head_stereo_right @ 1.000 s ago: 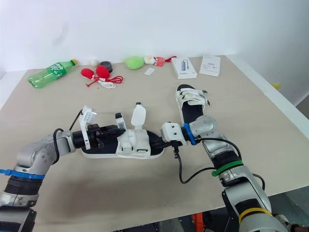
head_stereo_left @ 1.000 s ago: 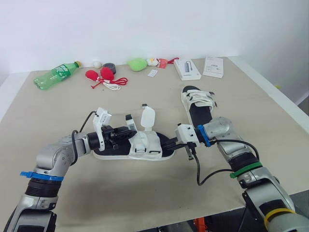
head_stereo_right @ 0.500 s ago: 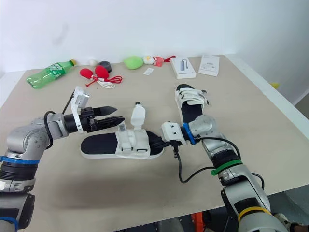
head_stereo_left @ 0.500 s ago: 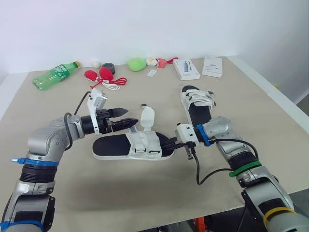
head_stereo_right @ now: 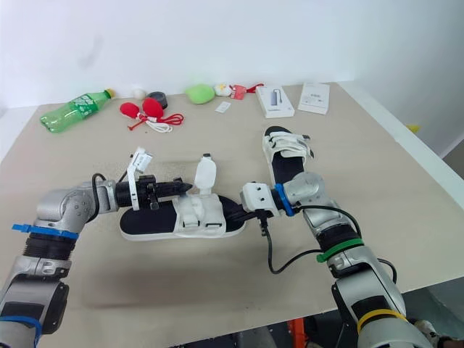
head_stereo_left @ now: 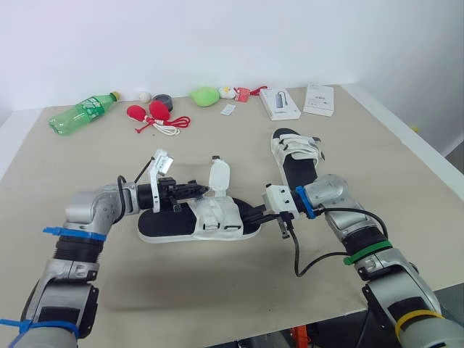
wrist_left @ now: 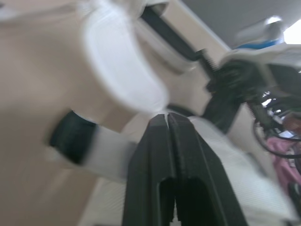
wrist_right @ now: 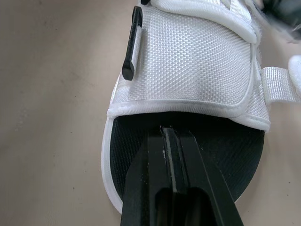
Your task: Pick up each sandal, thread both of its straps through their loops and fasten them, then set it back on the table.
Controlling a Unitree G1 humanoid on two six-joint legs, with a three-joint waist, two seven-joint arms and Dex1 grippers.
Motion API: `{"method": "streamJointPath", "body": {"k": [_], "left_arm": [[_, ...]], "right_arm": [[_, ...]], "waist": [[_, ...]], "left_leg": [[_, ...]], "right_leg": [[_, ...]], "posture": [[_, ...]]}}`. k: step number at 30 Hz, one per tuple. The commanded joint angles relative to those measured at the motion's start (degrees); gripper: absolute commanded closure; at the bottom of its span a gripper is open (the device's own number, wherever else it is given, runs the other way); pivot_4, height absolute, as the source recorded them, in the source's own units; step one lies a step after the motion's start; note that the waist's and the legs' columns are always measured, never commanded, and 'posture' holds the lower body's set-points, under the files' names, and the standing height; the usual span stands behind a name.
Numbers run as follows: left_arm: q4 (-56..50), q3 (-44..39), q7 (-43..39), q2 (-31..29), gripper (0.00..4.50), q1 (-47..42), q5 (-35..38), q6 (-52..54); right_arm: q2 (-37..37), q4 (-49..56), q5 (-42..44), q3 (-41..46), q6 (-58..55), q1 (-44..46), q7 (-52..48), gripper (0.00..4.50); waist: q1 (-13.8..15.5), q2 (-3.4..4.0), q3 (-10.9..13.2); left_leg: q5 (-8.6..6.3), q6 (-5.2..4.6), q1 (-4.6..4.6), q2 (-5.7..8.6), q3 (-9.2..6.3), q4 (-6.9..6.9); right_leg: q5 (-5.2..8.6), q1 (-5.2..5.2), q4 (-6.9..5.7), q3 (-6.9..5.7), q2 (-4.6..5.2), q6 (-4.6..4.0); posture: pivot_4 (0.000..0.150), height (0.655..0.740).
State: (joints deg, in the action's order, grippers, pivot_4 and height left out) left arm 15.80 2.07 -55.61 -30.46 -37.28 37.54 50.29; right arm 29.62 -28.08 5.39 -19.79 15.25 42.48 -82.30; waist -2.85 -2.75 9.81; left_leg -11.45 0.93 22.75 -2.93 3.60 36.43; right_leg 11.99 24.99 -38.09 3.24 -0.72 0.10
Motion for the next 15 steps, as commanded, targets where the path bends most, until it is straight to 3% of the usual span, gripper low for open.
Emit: {"method": "streamJointPath", "body": {"k": [1, 9, 15], "left_arm": [[3.0, 2.4, -1.0, -0.7, 4.44, -2.4, -5.6, -3.9], [11.9, 3.3, 2.8, 1.1, 4.44, -5.8, -14.8, -11.8], [17.1, 0.0, 6.3, 2.7, 4.44, -9.8, -17.6, -18.7]], "right_arm": [[0.7, -0.9, -2.2, -0.3, -0.6, -0.4, 0.6, 4.5], [0.9, -0.8, -2.2, -0.2, -0.8, -0.5, 0.6, 4.5], [0.7, -1.0, -2.3, -0.3, -0.6, -0.3, 0.8, 4.5]], "waist": [[0.0, 0.0, 0.0], [0.0, -0.01, 0.0], [0.1, -0.02, 0.0]], "left_leg": [[0.0, 0.0, 0.0, 0.0, 0.0, 0.0], [0.0, 0.0, 0.01, 0.03, -0.01, 0.0], [0.0, 0.0, 0.04, 0.02, -0.01, 0.0]], "right_leg": [[0.0, 0.0, 0.0, 0.0, 0.0, 0.0], [-0.01, 0.0, 0.0, 0.03, 0.01, 0.02], [-0.02, 0.02, 0.0, 0.03, 0.01, 0.03]], "posture": [[0.15, 0.74], [0.15, 0.74], [0.15, 0.74]]}}
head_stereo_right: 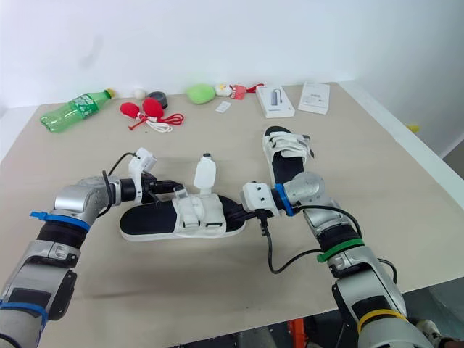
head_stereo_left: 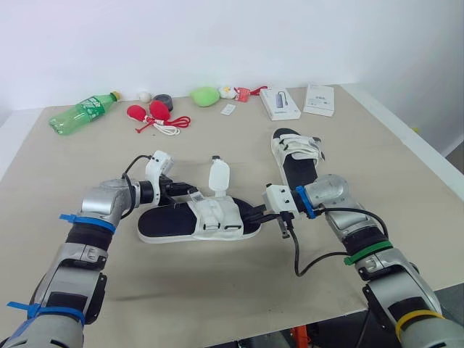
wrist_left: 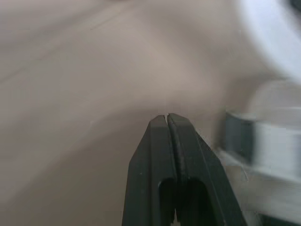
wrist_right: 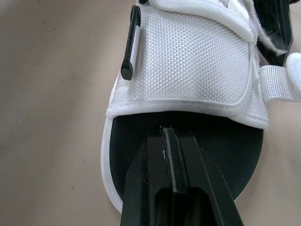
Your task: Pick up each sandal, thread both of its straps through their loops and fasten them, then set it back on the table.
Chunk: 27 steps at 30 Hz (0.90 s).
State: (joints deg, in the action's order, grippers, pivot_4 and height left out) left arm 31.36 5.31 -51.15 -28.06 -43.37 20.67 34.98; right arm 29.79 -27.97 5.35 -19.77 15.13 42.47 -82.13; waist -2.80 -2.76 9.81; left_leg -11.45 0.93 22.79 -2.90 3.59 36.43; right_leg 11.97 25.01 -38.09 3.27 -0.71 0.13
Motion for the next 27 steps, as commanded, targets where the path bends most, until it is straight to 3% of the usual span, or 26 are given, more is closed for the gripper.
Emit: {"method": "streamJointPath", "body": {"k": [1, 2, 4, 8, 9, 10, 11, 13, 19, 27], "left_arm": [[2.2, -4.8, 1.9, 0.7, 4.44, -4.8, 0.4, -2.6], [2.5, -5.8, 1.4, 0.8, 4.06, -5.8, 1.6, -1.2], [2.7, -6.8, -0.2, 0.9, 3.79, -7.1, 2.6, -0.5], [6.4, -9.5, -0.8, 1.4, 1.76, -11.4, 3.4, 0.1], [7.4, -10.3, -1.5, 1.6, 1.56, -12.8, 4.5, 1.8], [8.1, -10.8, -2.4, 1.9, 0.99, -14.0, 5.3, 3.6], [8.6, -11.0, -3.2, 2.1, 0.83, -14.8, 5.9, 5.3], [8.9, -10.1, -4.8, 2.6, 0.06, -15.5, 6.2, 8.5], [10.4, -5.5, -8.6, 4.7, 0.06, -15.5, 4.2, 14.7], [15.7, -0.7, -13.7, 8.2, 0.06, -19.2, 0.7, 14.1]], "right_arm": [[0.5, -1.2, -2.3, -0.4, -0.5, -0.3, 0.6, 4.5], [0.5, -1.3, -2.4, -0.4, -0.4, -0.2, 0.7, 4.5], [0.4, -1.6, -2.5, -0.5, -0.2, -0.1, 0.7, 4.5], [0.3, -1.8, -2.6, -0.5, -0.1, 0.1, 0.8, 4.5], [0.3, -1.9, -2.6, -0.5, 0.0, 0.1, 0.8, 4.5], [0.3, -1.9, -2.6, -0.5, 0.1, 0.1, 0.8, 4.5], [0.3, -2.0, -2.6, -0.5, 0.1, 0.1, 0.8, 4.5], [0.4, -2.0, -2.7, -0.5, 0.3, 0.1, 0.8, 4.5], [0.5, -1.3, -2.6, -0.5, 0.2, -0.5, 1.1, 4.5], [0.7, -0.8, -2.6, -0.4, 0.0, -0.8, 1.5, 4.5]], "waist": [[0.0, -0.01, 0.0], [0.0, -0.01, 0.0], [0.0, -0.01, 0.0], [0.0, -0.01, 0.0], [-0.1, -0.01, 0.0], [-0.1, -0.01, 0.0], [-0.1, -0.01, 0.0], [-0.1, -0.01, 0.0], [-0.1, -0.02, 0.0], [-0.1, -0.02, 0.0]], "left_leg": [[0.0, 0.0, 0.01, 0.0, 0.0, 0.01], [0.0, 0.0, 0.05, 0.0, 0.0, 0.01], [0.0, 0.0, 0.06, 0.0, -0.01, 0.01], [0.0, 0.0, 0.07, 0.02, 0.0, 0.01], [0.0, 0.0, 0.07, 0.02, 0.0, 0.01], [0.01, 0.0, 0.06, 0.02, 0.0, 0.01], [0.01, 0.01, 0.07, 0.03, 0.0, 0.01], [0.01, 0.01, 0.07, 0.03, -0.01, 0.01], [0.01, 0.02, 0.07, 0.03, -0.04, 0.01], [0.02, 0.03, 0.1, 0.07, -0.08, 0.02]], "right_leg": [[-0.02, 0.0, 0.0, -0.01, 0.0, 0.02], [-0.04, 0.05, 0.0, 0.01, -0.01, 0.03], [-0.04, 0.06, 0.0, 0.0, -0.01, 0.03], [-0.04, 0.05, 0.0, 0.0, -0.01, 0.04], [-0.04, 0.05, 0.0, 0.0, -0.01, 0.04], [-0.05, 0.05, 0.0, 0.0, -0.01, 0.04], [-0.05, 0.05, 0.0, -0.01, -0.02, 0.05], [-0.05, 0.06, 0.0, -0.02, -0.03, 0.05], [-0.05, 0.06, 0.0, -0.02, -0.03, 0.05], [-0.05, 0.07, 0.0, -0.01, -0.03, 0.06]], "posture": [[0.15, 0.74], [0.15, 0.74], [0.15, 0.74], [0.15, 0.74], [0.15, 0.74], [0.15, 0.74], [0.15, 0.74], [0.15, 0.74], [0.15, 0.74], [0.15, 0.74]]}}
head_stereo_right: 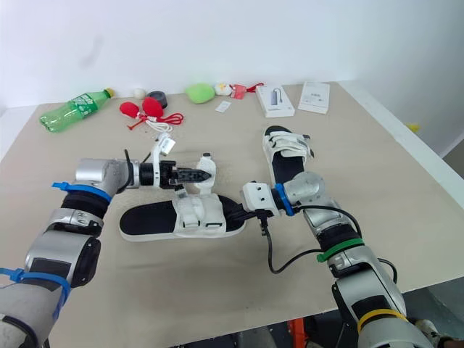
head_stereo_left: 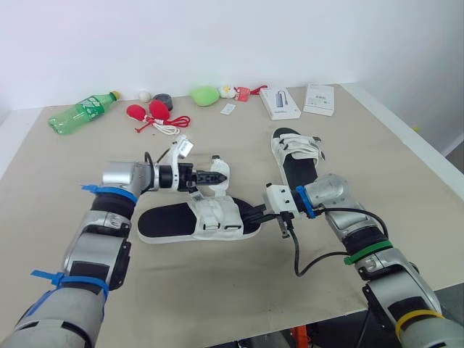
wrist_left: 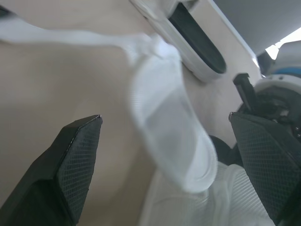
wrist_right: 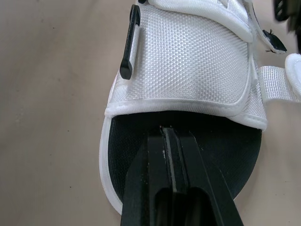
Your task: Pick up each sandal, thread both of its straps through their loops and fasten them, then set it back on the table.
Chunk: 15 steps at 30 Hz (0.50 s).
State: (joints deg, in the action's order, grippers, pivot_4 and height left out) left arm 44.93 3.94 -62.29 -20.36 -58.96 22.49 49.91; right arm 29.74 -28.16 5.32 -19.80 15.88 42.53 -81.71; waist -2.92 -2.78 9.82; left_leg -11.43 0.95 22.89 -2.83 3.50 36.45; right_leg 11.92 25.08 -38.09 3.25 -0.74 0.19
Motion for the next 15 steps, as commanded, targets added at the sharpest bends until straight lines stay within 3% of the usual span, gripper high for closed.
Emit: {"method": "streamJointPath", "body": {"k": [1, 15], "left_arm": [[3.2, 0.7, -3.1, 0.8, 0.06, -4.1, -1.4, -1.2], [23.7, -8.4, 1.7, 5.8, 0.06, -14.7, -3.3, -14.4]], "right_arm": [[0.7, -0.5, -2.6, -0.4, -0.8, -0.9, 1.1, 4.5], [1.8, 1.8, -2.7, 0.0, -1.7, -2.1, 2.6, 4.5]], "waist": [[0.0, 0.0, 0.0], [-0.1, -0.01, 0.0]], "left_leg": [[0.0, 0.0, 0.0, 0.04, -0.05, 0.0], [0.0, 0.0, 0.1, 0.17, -0.42, 0.0]], "right_leg": [[0.0, 0.0, 0.0, 0.0, 0.0, 0.0], [0.01, 0.01, 0.02, -0.09, -0.01, 0.01]], "posture": [[0.15, 0.74], [0.15, 0.74]]}}
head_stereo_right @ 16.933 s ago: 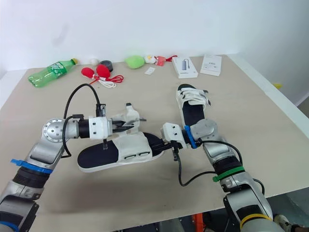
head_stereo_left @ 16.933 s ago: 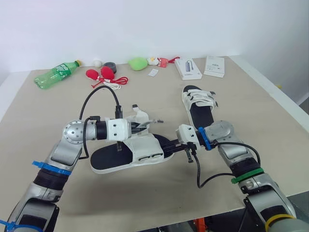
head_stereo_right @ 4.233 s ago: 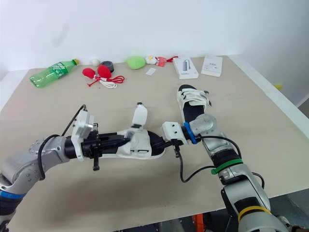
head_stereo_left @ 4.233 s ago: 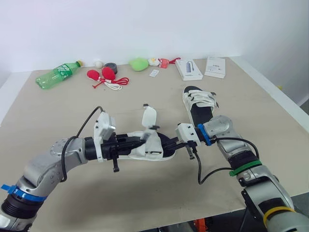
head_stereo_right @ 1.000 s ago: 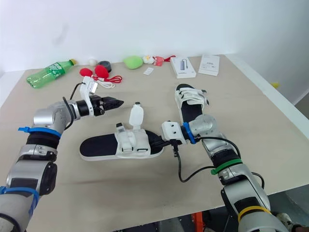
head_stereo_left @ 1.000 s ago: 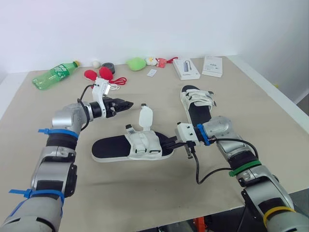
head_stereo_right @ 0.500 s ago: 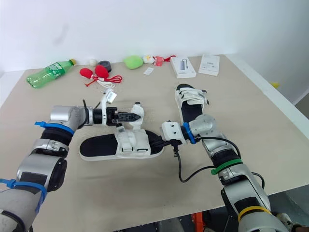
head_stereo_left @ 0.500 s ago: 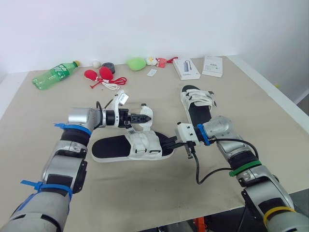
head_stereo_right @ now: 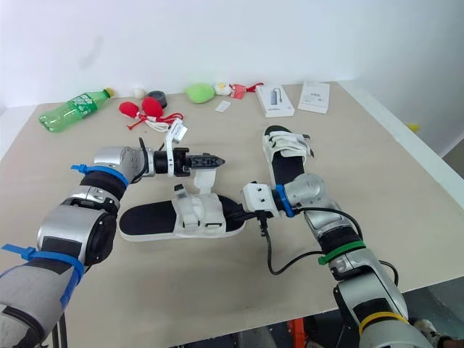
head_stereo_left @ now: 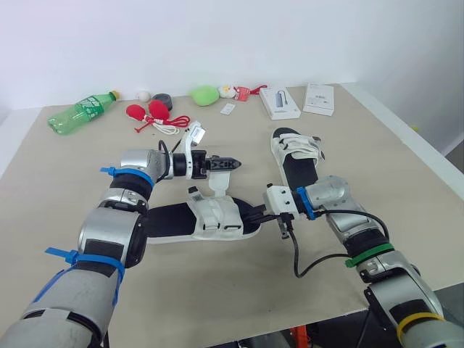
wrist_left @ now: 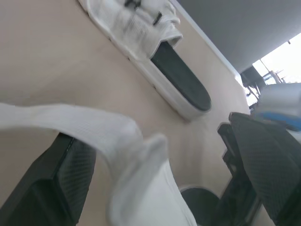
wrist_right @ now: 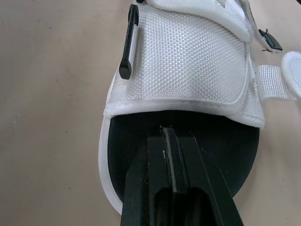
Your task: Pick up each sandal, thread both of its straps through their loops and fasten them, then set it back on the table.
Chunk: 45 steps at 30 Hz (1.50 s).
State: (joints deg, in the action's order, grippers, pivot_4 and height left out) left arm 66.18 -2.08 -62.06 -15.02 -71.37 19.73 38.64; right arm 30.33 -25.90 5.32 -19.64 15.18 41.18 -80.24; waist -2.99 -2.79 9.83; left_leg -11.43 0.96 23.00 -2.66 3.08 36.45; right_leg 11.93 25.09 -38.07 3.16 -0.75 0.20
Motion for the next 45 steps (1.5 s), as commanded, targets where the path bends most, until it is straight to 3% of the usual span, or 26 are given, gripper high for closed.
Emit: {"method": "streamJointPath", "body": {"k": [1, 6, 12, 13, 15, 16, 21, 23, 29, 34, 38, 41, 45], "left_arm": [[3.2, -3.1, 2.6, 0.6, 0.06, -2.6, -0.6, -4.2], [5.7, -6.0, 7.1, 1.2, 0.06, -3.7, -0.6, -8.0], [6.6, -8.1, 6.7, 2.0, 0.06, -4.7, -1.3, -10.5], [6.6, -7.8, 5.5, 2.1, 0.56, -4.7, -1.7, -10.7], [6.6, -7.7, 4.8, 2.2, 1.05, -4.7, -2.4, -11.0], [6.6, -8.0, 5.0, 2.2, 1.67, -4.7, -2.5, -11.2], [6.1, -7.1, 5.1, 2.2, 3.8, -4.0, -4.9, -14.3], [5.7, -6.7, 4.2, 2.1, 4.38, -3.7, -5.7, -15.0], [4.5, -6.6, 3.2, 1.4, 4.38, -2.7, -7.1, -16.9], [-1.8, -2.5, 0.8, 1.4, 4.38, 0.3, -11.0, -26.2], [-20.8, 5.8, -2.1, -0.5, 4.38, 10.2, -16.8, -42.2], [-36.2, 8.7, -0.1, -3.6, 4.38, 19.3, -20.1, -59.9], [-45.9, 9.8, 0.7, -8.2, 4.38, 26.5, -21.2, -76.7]], "right_arm": [[1.3, -0.3, -2.6, -0.1, -1.1, -0.8, 1.2, 4.5], [2.0, 1.0, -2.5, 0.0, -1.6, -1.7, 1.4, 4.5], [2.4, 1.5, -2.4, 0.0, -2.1, -1.9, 1.8, 4.5], [2.5, 1.5, -2.4, 0.0, -2.1, -1.8, 1.8, 4.5], [2.5, 1.5, -2.4, 0.0, -2.1, -1.7, 1.8, 4.5], [2.5, 1.5, -2.4, 0.0, -2.1, -1.7, 1.8, 4.5], [2.5, 1.4, -2.4, -0.1, -2.2, -1.6, 1.8, 4.5], [2.5, 1.2, -2.4, -0.1, -2.1, -1.5, 1.8, 4.5], [2.3, 0.6, -2.4, -0.2, -1.8, -1.2, 1.6, 4.5], [1.9, 0.0, -2.5, -0.5, -1.6, -0.7, 1.4, 4.5], [2.0, -0.1, -2.4, -0.4, -1.4, -0.6, 1.2, 4.5], [2.2, -0.1, -2.2, -0.4, -1.3, -0.7, 0.9, 4.5], [2.1, -0.4, -2.2, -0.5, -1.0, -0.6, 0.6, 4.5]], "waist": [[0.0, 0.0, 0.0], [0.1, -0.01, 0.0], [0.1, -0.01, 0.0], [0.1, -0.01, 0.0], [0.1, -0.01, 0.0], [0.1, -0.01, 0.0], [0.1, -0.01, 0.0], [0.1, -0.01, 0.0], [0.1, -0.01, 0.0], [0.1, -0.01, 0.0], [0.1, 0.0, 0.0], [0.2, 0.0, 0.0], [0.4, 0.0, 0.0]], "left_leg": [[0.0, 0.0, 0.01, 0.0, 0.0, 0.0], [0.01, 0.02, 0.02, 0.03, -0.07, 0.0], [0.01, 0.03, 0.08, 0.07, -0.07, 0.0], [0.02, 0.03, 0.09, 0.08, -0.08, 0.0], [0.03, 0.06, 0.09, 0.09, -0.09, 0.0], [0.04, 0.07, 0.09, 0.09, -0.1, 0.0], [0.07, 0.12, 0.09, 0.08, -0.14, 0.0], [0.07, 0.12, 0.09, 0.09, -0.13, 0.0], [0.07, 0.12, 0.09, 0.09, -0.13, 0.0], [0.08, 0.13, 0.09, 0.08, -0.14, 0.0], [0.09, 0.16, 0.07, 0.05, -0.08, -0.01], [0.1, 0.19, 0.06, 0.01, -0.06, -0.01], [0.1, 0.17, -0.02, -0.04, 0.01, -0.06]], "right_leg": [[0.0, 0.0, 0.0, 0.0, 0.0, 0.0], [-0.01, 0.01, -0.01, -0.01, 0.0, 0.01], [0.0, 0.02, 0.02, -0.02, 0.04, 0.05], [0.0, 0.01, 0.02, -0.03, 0.04, 0.05], [0.0, 0.01, 0.02, -0.05, 0.04, 0.06], [-0.01, 0.01, 0.02, -0.06, 0.04, 0.06], [-0.01, 0.01, 0.02, -0.07, 0.04, 0.06], [-0.01, 0.01, 0.02, -0.07, 0.04, 0.06], [-0.02, 0.01, 0.02, -0.07, 0.04, 0.07], [-0.02, 0.01, 0.01, -0.07, 0.04, 0.07], [-0.03, 0.01, 0.0, 0.0, 0.05, 0.06], [-0.05, 0.01, 0.0, 0.0, 0.05, 0.04], [-0.05, -0.03, 0.0, 0.23, 0.1, 0.0]], "posture": [[0.15, 0.74], [0.15, 0.74], [0.15, 0.74], [0.15, 0.74], [0.15, 0.74], [0.15, 0.74], [0.15, 0.74], [0.15, 0.74], [0.15, 0.74], [0.15, 0.74], [0.15, 0.74], [0.15, 0.74], [0.15, 0.74]]}}
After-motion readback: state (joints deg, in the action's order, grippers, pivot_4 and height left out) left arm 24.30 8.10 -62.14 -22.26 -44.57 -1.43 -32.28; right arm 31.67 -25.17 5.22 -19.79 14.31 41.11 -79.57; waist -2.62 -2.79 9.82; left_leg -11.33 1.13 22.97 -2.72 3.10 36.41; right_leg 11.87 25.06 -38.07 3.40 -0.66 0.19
